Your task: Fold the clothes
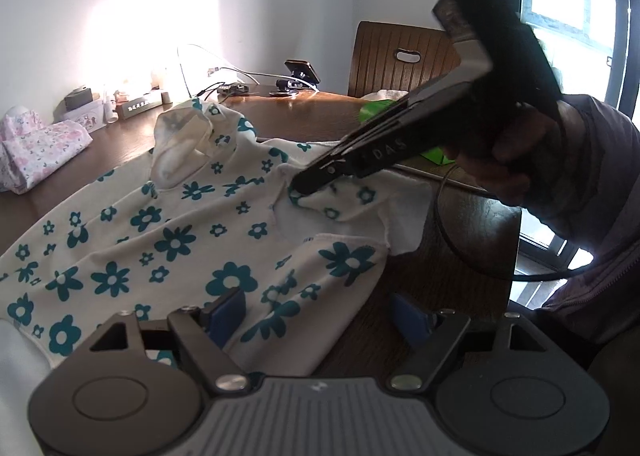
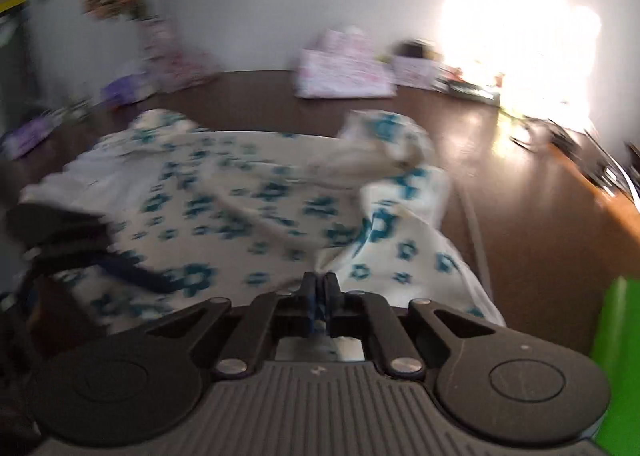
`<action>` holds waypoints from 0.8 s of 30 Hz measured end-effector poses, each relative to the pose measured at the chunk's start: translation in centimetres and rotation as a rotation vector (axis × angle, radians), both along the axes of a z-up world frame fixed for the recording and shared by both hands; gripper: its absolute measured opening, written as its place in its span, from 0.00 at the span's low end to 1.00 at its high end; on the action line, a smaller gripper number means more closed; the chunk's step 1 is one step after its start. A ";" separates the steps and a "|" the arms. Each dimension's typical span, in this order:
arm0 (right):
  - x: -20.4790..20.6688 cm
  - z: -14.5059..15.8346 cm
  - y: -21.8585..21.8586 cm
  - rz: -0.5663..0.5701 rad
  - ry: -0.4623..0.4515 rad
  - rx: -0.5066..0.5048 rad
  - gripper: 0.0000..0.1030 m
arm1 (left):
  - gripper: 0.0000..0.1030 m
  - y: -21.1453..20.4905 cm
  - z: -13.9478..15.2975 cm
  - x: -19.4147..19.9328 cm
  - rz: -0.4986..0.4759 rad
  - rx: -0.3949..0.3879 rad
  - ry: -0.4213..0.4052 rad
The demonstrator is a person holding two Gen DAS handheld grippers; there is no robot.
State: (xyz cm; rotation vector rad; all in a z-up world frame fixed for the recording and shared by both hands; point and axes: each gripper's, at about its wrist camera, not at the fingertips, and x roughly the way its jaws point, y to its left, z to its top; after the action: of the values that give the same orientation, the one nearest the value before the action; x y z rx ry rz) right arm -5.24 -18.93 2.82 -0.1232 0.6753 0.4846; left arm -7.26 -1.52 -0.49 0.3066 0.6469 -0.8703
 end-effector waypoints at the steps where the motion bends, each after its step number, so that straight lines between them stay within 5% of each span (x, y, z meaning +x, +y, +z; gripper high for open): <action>1: -0.3 0.2 0.1 0.015 -0.008 -0.017 0.04 | 0.77 0.1 0.1 0.1 0.004 -0.008 0.012; 3: -0.8 0.6 0.0 0.030 -0.017 -0.030 0.08 | 0.72 0.8 1.0 0.9 0.007 -0.058 0.071; 5: -1.0 0.7 -0.8 0.005 -0.013 -0.003 0.13 | 0.71 2.9 3.5 2.0 0.012 -0.193 0.109; 8: -1.0 0.3 -1.4 -0.023 -0.011 0.021 0.23 | 0.79 3.9 8.4 4.7 0.056 -0.244 0.050; 11: -0.7 -0.5 -1.1 -0.057 -0.004 0.011 0.20 | 0.86 -0.1 11.1 9.1 0.192 -0.211 0.022; 14: -0.8 -1.0 -0.8 -0.087 -0.013 -0.011 0.15 | 0.82 -5.3 9.2 14.7 0.286 -0.175 0.204; 16: -1.0 -1.0 -0.8 -0.091 -0.022 -0.013 0.14 | 0.66 -8.7 7.9 18.2 0.346 -0.147 0.321; 20: -1.3 -1.2 -1.0 -0.074 -0.024 -0.007 0.08 | 0.58 -11.4 5.3 20.4 0.417 -0.102 0.403; 21: -1.3 -1.2 -1.0 -0.071 -0.027 -0.001 0.05 | 0.51 -11.4 4.7 20.8 0.440 -0.106 0.419; 22: -1.5 -1.1 -1.2 -0.072 -0.037 0.010 0.03 | 0.22 -11.4 4.2 21.2 0.463 -0.111 0.435; 23: -1.7 -1.0 -1.5 -0.075 -0.049 0.025 0.00 | 0.06 -11.3 3.7 21.5 0.482 -0.124 0.454; 24: -1.8 -0.8 -1.8 -0.077 -0.061 0.039 0.00 | 0.07 -9.9 3.7 21.7 0.479 -0.195 0.496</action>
State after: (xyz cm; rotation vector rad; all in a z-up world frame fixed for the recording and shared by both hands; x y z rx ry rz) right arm -7.09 -20.71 1.98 -0.0746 0.6083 0.4183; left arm 14.48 -11.38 3.18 -0.2472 1.0341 -0.5362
